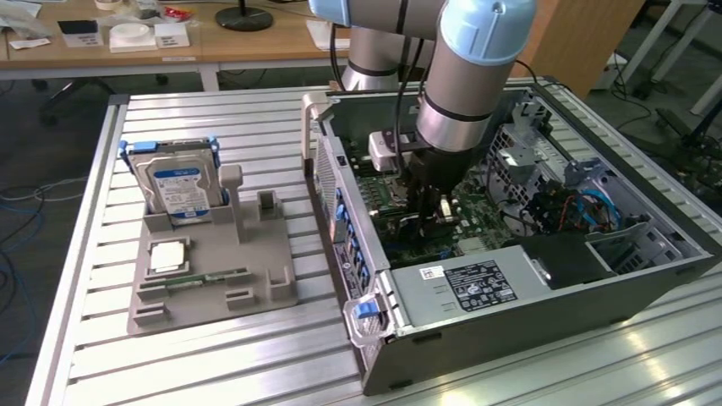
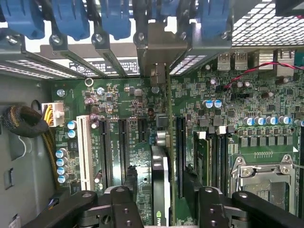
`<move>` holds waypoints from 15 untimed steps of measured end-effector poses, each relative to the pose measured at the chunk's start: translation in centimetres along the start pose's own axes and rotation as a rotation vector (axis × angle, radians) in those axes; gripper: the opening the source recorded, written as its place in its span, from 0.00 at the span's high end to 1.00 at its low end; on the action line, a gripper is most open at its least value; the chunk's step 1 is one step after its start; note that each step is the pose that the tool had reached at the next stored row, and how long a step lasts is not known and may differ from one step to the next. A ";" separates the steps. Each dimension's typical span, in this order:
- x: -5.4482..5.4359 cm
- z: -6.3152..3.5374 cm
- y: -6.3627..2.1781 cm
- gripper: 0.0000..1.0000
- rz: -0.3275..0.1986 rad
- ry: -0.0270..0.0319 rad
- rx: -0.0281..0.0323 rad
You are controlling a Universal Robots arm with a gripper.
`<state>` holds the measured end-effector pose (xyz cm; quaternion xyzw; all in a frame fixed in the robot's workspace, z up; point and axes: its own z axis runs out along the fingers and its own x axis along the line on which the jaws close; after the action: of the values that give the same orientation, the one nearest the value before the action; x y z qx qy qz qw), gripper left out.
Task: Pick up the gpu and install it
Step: 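Insert the gpu into the slot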
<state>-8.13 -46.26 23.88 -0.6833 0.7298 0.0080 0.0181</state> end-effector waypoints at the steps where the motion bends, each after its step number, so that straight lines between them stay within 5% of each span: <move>1: 0.0 0.00 0.00 0.48 0.000 0.0000 0.0000; 6: 0.0 -0.31 0.00 0.48 0.000 0.0002 -0.0001; 10: -0.2 -4.71 -0.07 0.48 0.000 0.0028 0.0002; 15: -0.2 -5.90 -0.08 0.48 0.000 0.0081 0.0005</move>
<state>-8.13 -46.26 29.79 -0.6834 0.7298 0.0050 0.0153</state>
